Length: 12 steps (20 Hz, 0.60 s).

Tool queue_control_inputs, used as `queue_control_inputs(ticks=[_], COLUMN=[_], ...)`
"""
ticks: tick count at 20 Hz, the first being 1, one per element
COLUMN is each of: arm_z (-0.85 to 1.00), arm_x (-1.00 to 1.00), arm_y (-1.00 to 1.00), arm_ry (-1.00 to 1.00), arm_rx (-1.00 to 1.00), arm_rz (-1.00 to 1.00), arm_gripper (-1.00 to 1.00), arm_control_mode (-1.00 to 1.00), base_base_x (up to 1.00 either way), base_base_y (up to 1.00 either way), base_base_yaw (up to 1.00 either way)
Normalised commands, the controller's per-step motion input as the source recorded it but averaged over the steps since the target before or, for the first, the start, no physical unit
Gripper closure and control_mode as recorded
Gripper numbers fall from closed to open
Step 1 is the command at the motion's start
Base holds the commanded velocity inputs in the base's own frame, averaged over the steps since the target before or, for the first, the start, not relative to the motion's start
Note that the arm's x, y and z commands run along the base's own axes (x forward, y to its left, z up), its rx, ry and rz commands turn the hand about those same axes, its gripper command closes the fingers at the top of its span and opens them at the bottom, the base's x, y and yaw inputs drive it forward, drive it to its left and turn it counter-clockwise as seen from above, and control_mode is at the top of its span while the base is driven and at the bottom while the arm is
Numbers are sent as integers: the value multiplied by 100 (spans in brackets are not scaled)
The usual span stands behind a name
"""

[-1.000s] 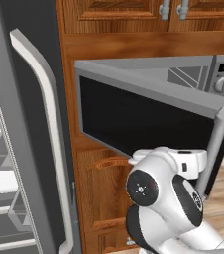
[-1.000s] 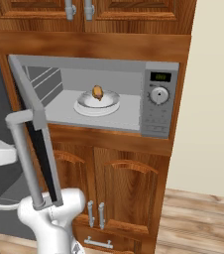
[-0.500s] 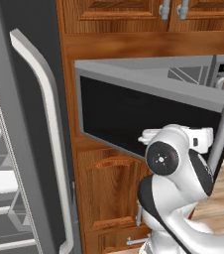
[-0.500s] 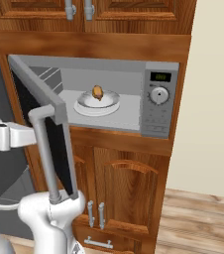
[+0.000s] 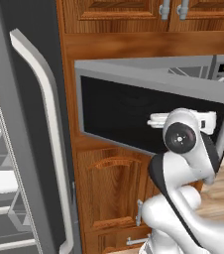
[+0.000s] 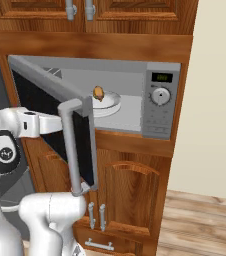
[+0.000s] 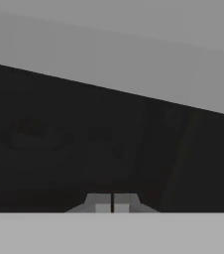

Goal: Transport the chicken drumstick from the fridge to the microwave and turn on the microwave.

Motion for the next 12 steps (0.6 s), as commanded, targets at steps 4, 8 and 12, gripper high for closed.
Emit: queue_control_inputs(ticks=[4, 8, 12], arm_z=[-16, -21, -13], arm_x=[61, 59, 59], arm_y=[-48, -44, -42], arm_ry=[-9, -6, 0], arm_rx=[0, 0, 0], arm_rz=[12, 12, 5], arm_gripper=[100, 100, 100], arm_control_mode=[-100, -100, -100], base_base_x=[0, 0, 0], base_base_y=[0, 0, 0], base_base_yaw=[0, 0, 0])
